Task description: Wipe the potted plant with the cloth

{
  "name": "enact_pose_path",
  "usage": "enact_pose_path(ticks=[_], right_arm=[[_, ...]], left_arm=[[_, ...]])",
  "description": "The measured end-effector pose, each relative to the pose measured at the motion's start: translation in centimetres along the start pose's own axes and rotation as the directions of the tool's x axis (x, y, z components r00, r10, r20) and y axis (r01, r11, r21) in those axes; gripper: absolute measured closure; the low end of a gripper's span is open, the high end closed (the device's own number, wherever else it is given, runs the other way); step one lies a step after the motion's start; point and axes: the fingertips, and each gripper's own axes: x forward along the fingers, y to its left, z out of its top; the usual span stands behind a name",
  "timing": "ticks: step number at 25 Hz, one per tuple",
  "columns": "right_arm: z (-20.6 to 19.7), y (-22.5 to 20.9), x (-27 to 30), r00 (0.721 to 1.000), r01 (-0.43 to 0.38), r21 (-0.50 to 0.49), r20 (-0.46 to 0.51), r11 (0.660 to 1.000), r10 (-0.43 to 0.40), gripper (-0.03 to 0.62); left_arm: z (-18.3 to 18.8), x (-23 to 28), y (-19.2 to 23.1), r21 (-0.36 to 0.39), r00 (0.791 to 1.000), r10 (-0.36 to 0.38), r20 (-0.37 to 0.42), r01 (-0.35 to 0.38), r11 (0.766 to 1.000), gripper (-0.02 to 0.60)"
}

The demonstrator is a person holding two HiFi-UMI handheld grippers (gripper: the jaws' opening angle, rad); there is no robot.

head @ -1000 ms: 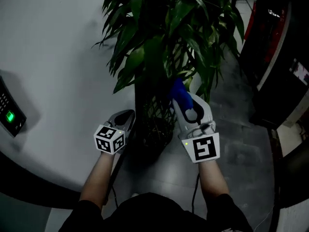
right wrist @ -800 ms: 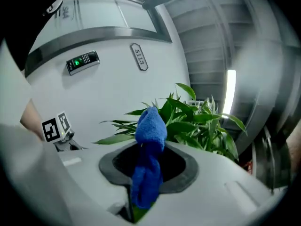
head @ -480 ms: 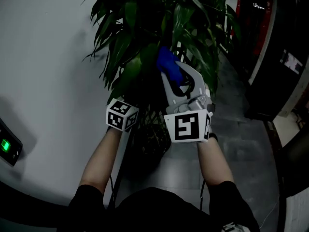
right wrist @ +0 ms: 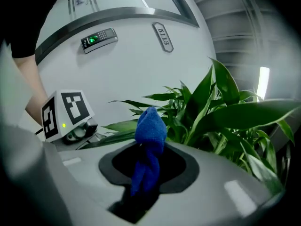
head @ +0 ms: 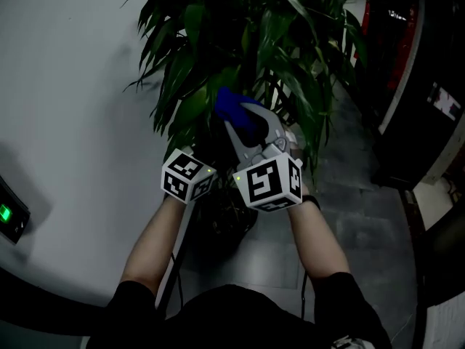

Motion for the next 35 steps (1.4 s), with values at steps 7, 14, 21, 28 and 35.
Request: enact_pose_path(ticks=[7, 14, 21, 28, 35], right_arm=[[-1.4, 2.7, -0.4, 0.995, -0.091, -0.011, -0.035, 0.996, 0.091, 0.488], [-1.8, 4.3, -0.9, 0.987, -0.158, -0.010, -0.044, 0.987, 0.157, 0.488], [-3.0, 6.4, -1.7, 0.969, -0.236, -0.008, -0.070, 0.972, 0.235, 0.488], [-3.8, 8.0, -2.7, 0.964, -0.253, -0.002, -0.088, 0.968, 0.252, 0.488], [-4.4, 9.0, -3.7, 0.961, -0.256, 0.077, -0.091, 0.964, 0.262, 0.488]], left_arm=[[1.2, 0.0, -1.1, 0.083, 1.000, -0.003, 0.019, 0.001, 0.997, 0.575], [1.2, 0.0, -1.5, 0.081, 0.999, -0.003, 0.043, 0.000, 0.997, 0.575], [-0.5, -0.2, -1.3, 0.044, 1.000, 0.010, 0.020, -0.010, 0.999, 0.575], [-1.4, -0.1, -0.8, -0.029, 1.000, 0.015, 0.022, -0.014, 0.999, 0.575], [-1.9, -0.2, -0.8, -0.071, 1.000, 0.021, 0.021, -0.020, 0.997, 0.575]])
